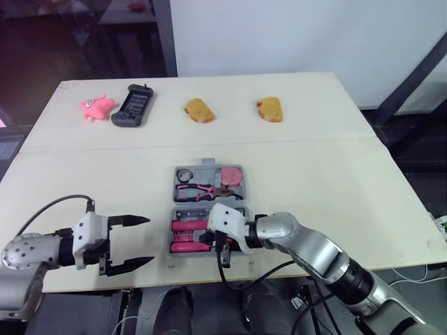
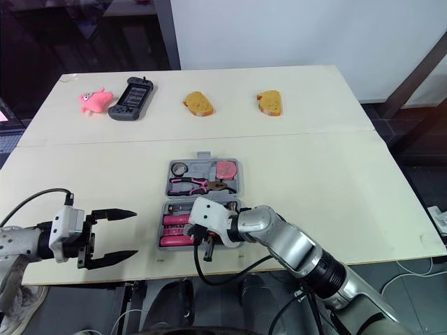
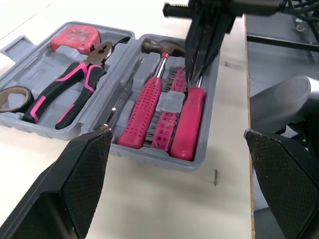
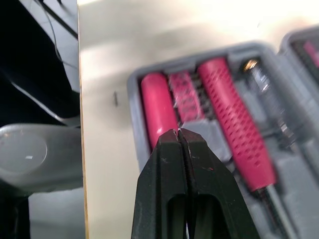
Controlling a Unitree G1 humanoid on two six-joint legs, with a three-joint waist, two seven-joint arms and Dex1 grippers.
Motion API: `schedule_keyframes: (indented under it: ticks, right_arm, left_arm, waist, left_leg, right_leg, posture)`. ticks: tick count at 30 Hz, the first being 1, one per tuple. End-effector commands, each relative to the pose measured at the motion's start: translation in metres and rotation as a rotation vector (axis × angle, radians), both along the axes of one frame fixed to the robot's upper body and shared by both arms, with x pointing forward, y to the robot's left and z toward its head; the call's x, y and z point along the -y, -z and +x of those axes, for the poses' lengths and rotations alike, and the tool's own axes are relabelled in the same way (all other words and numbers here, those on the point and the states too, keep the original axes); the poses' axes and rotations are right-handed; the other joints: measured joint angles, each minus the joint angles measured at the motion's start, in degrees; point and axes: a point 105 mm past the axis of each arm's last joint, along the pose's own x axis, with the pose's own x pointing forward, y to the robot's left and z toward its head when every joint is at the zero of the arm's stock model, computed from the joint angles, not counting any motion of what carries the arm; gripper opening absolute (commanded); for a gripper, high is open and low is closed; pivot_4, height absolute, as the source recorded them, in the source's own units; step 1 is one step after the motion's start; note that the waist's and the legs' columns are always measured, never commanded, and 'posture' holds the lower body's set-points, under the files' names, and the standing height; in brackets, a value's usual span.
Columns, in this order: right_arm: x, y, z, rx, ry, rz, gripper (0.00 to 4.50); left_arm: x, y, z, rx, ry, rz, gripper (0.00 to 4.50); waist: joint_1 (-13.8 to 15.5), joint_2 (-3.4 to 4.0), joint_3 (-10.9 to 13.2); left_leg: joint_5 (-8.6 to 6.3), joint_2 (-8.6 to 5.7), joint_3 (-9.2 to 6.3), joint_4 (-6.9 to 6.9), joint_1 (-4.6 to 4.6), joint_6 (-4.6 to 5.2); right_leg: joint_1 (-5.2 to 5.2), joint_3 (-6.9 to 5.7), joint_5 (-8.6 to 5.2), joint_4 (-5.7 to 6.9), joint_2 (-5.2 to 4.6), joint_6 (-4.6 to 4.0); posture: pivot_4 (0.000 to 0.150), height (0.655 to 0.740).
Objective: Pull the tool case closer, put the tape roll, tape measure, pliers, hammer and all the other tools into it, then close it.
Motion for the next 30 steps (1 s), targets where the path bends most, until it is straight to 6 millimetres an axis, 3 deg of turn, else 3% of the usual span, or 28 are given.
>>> schedule_keyframes:
  ticks: [1, 12, 18, 21, 25, 30]
  right_arm:
    - [-0.005, -0.004, -0.005, 0.012, -0.028, 0.023, 0.05]
    - [0.011, 0.034, -0.007, -0.094, 0.015, -0.159, 0.05]
    - [0.016, 0.039, -0.005, -0.121, 0.049, -0.189, 0.05]
    - [0.006, 0.025, -0.003, -0.100, 0.038, -0.116, 0.05]
    - [-0.010, -0.024, -0.005, 0.011, -0.055, 0.096, 0.05]
    - [0.001, -0.067, -0.003, 0.114, -0.096, 0.222, 0.05]
  left_arm:
    - [0.000, -0.006, -0.001, 0.031, 0.015, 0.012, 4.50]
    - [0.000, -0.006, -0.001, 0.031, 0.015, 0.011, 4.50]
    - [0.000, -0.006, -0.001, 0.032, 0.012, 0.013, 4.50]
    - [0.000, -0.005, 0.000, 0.031, 0.009, 0.012, 4.50]
    - [0.000, -0.004, 0.001, 0.030, 0.002, 0.012, 4.50]
    - [-0.002, -0.001, 0.009, 0.004, -0.050, 0.024, 4.50]
  waist:
    - [0.00, 0.00, 0.00]
    - [0.01, -0.03, -0.02]
    - [0.10, -0.11, -0.11]
    - [0.07, -0.20, -0.18]
    - [0.09, -0.19, -0.17]
    - [0.11, -0.19, -0.17]
  left_leg:
    - [0.00, 0.00, 0.00, 0.00, 0.00, 0.00]
    - [0.00, 0.00, 0.00, 0.00, 0.04, 0.00]
    - [0.00, 0.00, 0.00, 0.01, 0.10, 0.00]
    - [0.00, 0.00, 0.00, 0.01, 0.15, 0.00]
    - [0.00, 0.00, -0.01, 0.00, 0.17, 0.00]
    - [0.00, 0.00, -0.03, 0.00, 0.15, 0.00]
  right_leg:
    - [0.00, 0.00, 0.00, 0.00, 0.00, 0.00]
    - [0.05, 0.00, 0.00, 0.00, 0.00, 0.00]
    - [0.14, 0.00, 0.00, 0.00, 0.00, 0.00]
    - [0.20, 0.00, 0.00, 0.00, 0.00, 0.00]
    - [0.21, -0.01, 0.00, 0.00, 0.00, 0.00]
    - [0.21, -0.02, 0.00, 0.00, 0.01, 0.01]
  posture:
    - [0.150, 0.7400]
    - [0.150, 0.7400]
    - [0.150, 0.7400]
    - [0.150, 0.7400]
    - [0.150, 0.7400]
    - [0.150, 0.7400]
